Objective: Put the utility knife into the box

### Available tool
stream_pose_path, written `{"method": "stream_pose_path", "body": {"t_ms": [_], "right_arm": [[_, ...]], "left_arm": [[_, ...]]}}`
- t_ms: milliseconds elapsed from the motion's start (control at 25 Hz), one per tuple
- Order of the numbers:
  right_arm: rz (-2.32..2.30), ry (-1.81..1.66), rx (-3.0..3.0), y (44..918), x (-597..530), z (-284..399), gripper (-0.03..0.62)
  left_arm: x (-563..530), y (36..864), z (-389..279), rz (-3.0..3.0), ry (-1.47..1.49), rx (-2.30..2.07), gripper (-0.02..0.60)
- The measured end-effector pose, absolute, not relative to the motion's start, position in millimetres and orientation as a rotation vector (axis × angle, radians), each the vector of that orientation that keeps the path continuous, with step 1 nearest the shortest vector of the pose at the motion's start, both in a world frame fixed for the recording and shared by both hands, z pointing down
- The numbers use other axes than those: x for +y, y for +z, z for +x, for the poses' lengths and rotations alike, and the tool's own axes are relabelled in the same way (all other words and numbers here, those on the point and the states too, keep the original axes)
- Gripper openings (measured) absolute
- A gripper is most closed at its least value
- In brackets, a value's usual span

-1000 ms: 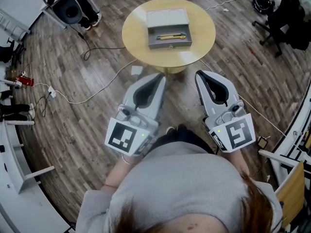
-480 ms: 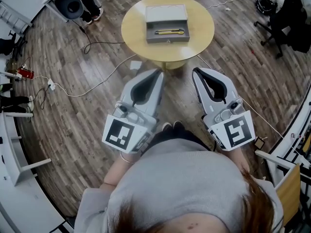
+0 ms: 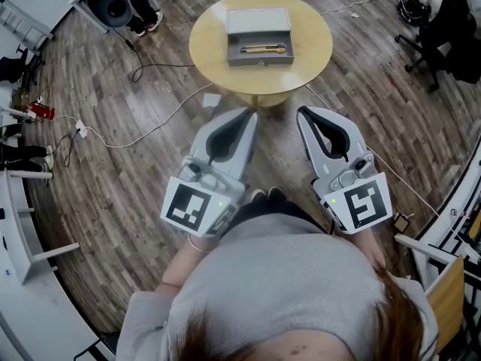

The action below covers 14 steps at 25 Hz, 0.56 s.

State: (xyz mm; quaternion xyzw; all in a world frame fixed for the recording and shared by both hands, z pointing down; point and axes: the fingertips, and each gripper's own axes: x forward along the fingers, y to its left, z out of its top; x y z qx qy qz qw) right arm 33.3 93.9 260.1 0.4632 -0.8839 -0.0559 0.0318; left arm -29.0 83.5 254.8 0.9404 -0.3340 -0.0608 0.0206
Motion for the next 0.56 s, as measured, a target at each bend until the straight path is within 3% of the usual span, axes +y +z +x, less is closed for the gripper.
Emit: {"method": "stream_pose_path", "body": {"t_ms": [560], "right_arm": [[1.4,-0.192,-2.714,262.2,94.8,35.5,0.003]], "left_arm": [[84.9,259.4,-20.1,2.93,-0.164,-1.031,-0.003]]}}
